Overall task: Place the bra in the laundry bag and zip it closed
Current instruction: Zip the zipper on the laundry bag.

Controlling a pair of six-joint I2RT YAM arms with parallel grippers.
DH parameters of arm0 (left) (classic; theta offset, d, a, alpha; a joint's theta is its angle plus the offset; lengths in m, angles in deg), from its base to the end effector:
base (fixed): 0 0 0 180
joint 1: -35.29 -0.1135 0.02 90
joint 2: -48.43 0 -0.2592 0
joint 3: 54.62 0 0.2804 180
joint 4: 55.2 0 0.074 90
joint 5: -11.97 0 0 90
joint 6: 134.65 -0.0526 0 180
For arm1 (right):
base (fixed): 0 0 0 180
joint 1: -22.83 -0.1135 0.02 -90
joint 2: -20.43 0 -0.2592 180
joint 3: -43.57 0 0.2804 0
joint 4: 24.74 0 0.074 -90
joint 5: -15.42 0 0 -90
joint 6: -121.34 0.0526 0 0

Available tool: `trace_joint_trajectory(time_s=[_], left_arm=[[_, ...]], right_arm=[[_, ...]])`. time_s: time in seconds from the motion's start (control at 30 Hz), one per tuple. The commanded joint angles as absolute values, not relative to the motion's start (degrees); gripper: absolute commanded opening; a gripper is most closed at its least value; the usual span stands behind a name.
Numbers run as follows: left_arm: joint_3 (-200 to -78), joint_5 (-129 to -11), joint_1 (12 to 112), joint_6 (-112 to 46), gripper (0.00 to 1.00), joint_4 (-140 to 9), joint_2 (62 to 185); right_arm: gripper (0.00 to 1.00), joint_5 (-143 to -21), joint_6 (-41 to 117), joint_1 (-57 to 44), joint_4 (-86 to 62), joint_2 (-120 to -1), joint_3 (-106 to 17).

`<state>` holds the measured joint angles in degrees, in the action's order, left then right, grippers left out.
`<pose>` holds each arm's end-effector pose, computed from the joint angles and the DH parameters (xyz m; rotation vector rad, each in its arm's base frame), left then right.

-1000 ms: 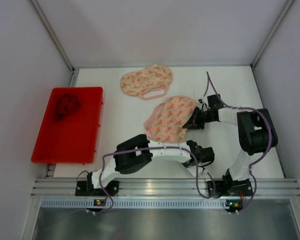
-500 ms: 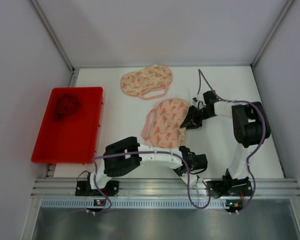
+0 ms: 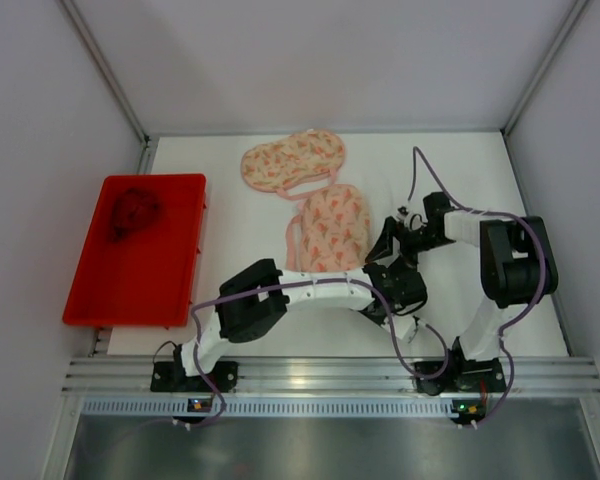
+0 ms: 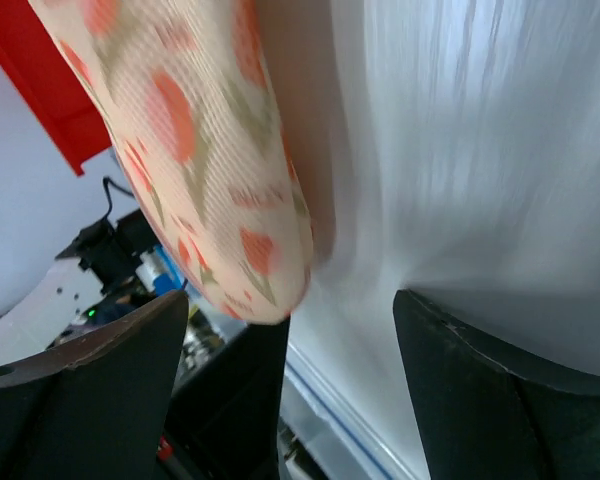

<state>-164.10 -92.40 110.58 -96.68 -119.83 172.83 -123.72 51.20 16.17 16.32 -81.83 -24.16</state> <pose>0.1294 -0.4417 0.1323 2.5821 1.3157 0.3044 0.3262 0.0781 0.1028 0.1614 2.8054 1.3298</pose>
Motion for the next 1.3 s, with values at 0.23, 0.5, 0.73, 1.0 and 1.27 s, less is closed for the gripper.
trace_joint_trajectory(time_s=[0.23,0.5,0.73,1.0,1.27], left_arm=[[-166.2,-92.1,109.9,-96.3,0.0,-118.1,172.1],[-160.9,-89.3,112.6,-96.2,0.0,-118.4,167.9],[-151.5,-86.4,117.7,-94.5,0.0,-118.3,163.0],[-152.3,-87.0,117.2,-90.9,0.0,-117.0,164.6],[-160.2,-89.9,111.8,-90.6,0.0,-115.1,167.8]], right_arm=[[0.55,-133.6,53.9,13.3,11.6,-82.8,-19.8],[0.0,-132.1,51.1,14.9,15.4,-85.5,-23.7],[0.0,-129.0,41.0,17.5,25.0,-91.8,-33.5],[0.43,-127.9,38.8,17.3,27.9,-93.0,-38.1],[0.73,-126.2,33.7,18.7,36.7,-84.4,-33.1]])
